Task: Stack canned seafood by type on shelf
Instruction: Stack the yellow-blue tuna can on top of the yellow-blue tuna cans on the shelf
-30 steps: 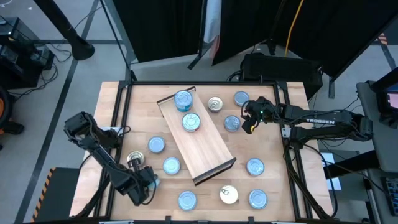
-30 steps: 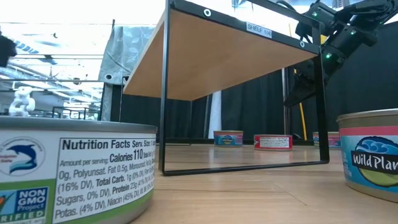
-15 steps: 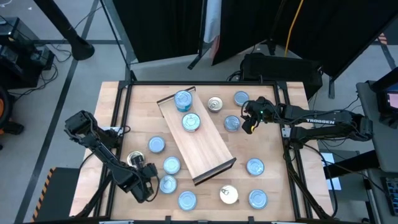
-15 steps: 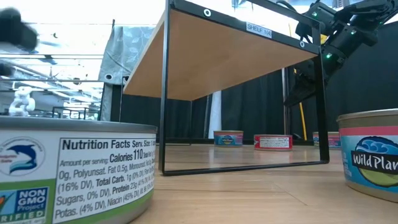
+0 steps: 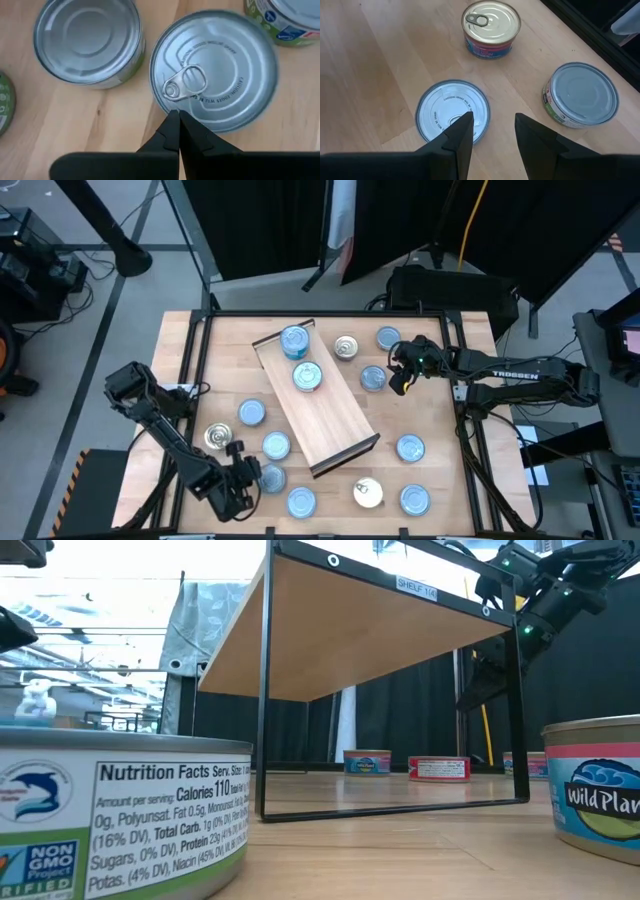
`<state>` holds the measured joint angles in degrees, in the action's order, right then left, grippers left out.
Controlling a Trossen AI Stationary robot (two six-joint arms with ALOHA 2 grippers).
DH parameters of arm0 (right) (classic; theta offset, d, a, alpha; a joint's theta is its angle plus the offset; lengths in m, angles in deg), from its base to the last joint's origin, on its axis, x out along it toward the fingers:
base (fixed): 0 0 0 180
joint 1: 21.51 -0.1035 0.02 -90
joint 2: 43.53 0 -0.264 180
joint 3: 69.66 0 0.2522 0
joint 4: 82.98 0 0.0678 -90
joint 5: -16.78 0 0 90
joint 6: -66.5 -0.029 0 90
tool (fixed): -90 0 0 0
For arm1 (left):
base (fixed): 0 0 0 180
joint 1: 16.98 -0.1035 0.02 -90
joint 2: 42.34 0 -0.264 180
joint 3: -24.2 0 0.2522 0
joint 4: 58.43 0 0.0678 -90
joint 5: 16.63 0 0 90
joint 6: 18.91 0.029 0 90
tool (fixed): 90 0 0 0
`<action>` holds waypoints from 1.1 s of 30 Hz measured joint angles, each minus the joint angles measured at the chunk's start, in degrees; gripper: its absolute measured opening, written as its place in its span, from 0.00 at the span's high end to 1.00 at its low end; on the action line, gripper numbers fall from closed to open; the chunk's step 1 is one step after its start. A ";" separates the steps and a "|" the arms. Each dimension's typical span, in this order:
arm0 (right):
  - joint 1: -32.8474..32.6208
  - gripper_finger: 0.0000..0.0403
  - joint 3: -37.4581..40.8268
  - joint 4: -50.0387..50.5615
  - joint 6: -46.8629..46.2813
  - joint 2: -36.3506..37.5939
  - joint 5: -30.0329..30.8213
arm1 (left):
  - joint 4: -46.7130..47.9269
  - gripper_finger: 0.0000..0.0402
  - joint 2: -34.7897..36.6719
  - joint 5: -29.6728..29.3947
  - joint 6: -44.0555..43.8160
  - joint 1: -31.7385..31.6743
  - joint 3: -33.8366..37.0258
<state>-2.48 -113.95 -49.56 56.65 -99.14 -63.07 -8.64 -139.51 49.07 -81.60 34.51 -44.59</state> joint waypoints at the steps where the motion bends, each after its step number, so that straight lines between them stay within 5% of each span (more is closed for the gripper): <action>1: -0.01 0.66 0.00 -0.09 -0.06 0.01 0.00 | -0.01 1.00 -0.09 0.37 -0.44 0.28 0.03; 19: 0.00 0.66 0.00 -0.06 0.03 0.00 -0.02 | 6.38 1.00 -1.12 5.06 -11.23 4.53 -0.67; 24: 0.01 0.66 0.00 -0.11 0.04 -0.01 -0.01 | 14.81 1.00 2.56 7.85 -13.40 7.04 -7.17; 29: 0.01 0.66 0.00 -0.13 0.07 -0.01 0.00 | 28.04 0.99 6.12 1.75 -12.83 5.89 -17.23; 33: 0.01 0.66 0.00 -0.11 -0.05 -0.01 -0.11 | 31.62 0.89 6.50 1.45 -2.40 1.89 -21.21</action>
<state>-2.47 -113.95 -49.67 56.60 -99.14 -63.18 22.98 -133.01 50.51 -84.00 36.40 -65.80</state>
